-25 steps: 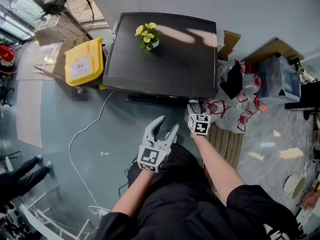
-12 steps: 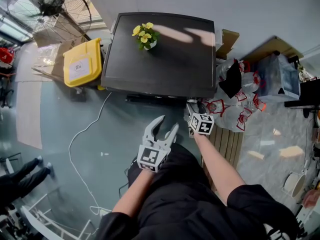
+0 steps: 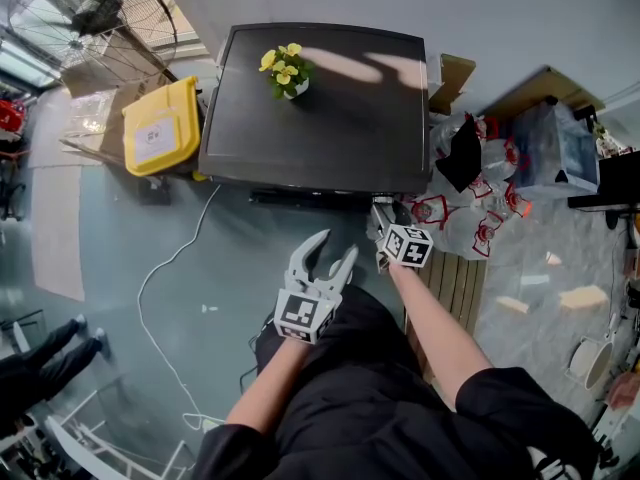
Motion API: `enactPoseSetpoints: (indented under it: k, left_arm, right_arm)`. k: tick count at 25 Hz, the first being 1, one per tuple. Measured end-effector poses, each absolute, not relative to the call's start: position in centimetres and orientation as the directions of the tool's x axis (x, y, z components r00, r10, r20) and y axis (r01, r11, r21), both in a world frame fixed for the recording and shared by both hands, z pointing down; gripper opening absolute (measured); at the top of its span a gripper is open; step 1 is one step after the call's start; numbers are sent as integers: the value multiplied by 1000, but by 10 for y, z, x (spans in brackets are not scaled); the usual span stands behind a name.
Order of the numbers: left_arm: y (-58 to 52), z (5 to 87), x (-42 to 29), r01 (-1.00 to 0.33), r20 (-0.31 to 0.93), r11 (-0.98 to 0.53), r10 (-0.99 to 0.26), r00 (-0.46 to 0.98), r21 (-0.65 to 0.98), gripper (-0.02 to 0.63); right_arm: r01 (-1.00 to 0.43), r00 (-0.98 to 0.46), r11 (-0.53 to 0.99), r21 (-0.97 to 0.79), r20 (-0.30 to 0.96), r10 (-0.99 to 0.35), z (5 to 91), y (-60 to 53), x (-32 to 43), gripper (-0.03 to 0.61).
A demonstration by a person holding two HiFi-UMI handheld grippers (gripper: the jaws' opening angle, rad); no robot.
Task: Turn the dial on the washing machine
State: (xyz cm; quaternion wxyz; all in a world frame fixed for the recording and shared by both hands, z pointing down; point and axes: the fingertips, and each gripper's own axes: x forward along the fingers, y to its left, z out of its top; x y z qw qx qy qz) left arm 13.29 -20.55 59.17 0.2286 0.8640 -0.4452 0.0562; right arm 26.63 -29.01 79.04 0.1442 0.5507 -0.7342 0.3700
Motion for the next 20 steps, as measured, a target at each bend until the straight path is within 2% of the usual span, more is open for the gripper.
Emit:
enactPoseSetpoints:
  k: [12, 17, 20]
  left_arm:
    - [-207, 588, 120, -786, 277, -510, -745, 607, 351, 200]
    - [-210, 581, 110, -772, 259, -521, -739, 622, 365, 191]
    - [-209, 576, 102, -762, 250, -530, -733, 632, 372, 183]
  right_arm:
    - [-930, -337, 149, -336, 623, -706, 761, -273, 265, 242]
    - [-937, -321, 153, -313, 603, -730, 730, -259, 266, 182]
    - [-937, -331, 183, -299, 585, -740, 706, -249, 260, 117]
